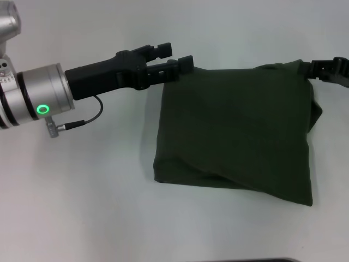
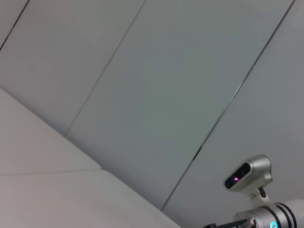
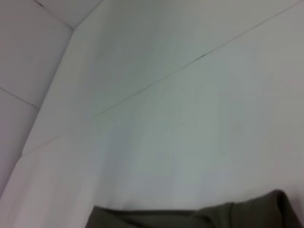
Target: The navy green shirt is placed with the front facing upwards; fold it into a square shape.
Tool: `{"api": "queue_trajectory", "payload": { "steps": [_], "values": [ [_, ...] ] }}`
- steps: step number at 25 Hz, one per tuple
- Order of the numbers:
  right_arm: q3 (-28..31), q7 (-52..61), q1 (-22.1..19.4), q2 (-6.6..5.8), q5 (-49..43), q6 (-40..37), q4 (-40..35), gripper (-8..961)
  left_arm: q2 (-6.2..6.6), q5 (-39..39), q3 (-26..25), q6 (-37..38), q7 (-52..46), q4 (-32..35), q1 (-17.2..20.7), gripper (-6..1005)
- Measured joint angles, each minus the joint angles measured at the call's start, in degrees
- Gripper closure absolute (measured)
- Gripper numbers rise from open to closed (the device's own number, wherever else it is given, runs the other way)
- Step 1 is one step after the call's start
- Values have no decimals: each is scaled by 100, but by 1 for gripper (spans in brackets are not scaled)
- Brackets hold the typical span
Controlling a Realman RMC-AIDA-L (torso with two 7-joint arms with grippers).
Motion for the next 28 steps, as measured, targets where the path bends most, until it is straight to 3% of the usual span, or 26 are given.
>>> {"api": "queue_trajectory", "payload": {
  "steps": [12,18,28],
  "values": [
    [10,71,-291,-114,-34,-293,36,397,35,40,-36,205,25,249,323,56],
    [14,98,-364,-117,-28,-308,39,323,40,53,-50,270,32,321,434,58],
    [-6,119,-124,-31,-36,-132,203,368,43,39,-60,412,60,423,661,65]
  ]
}}
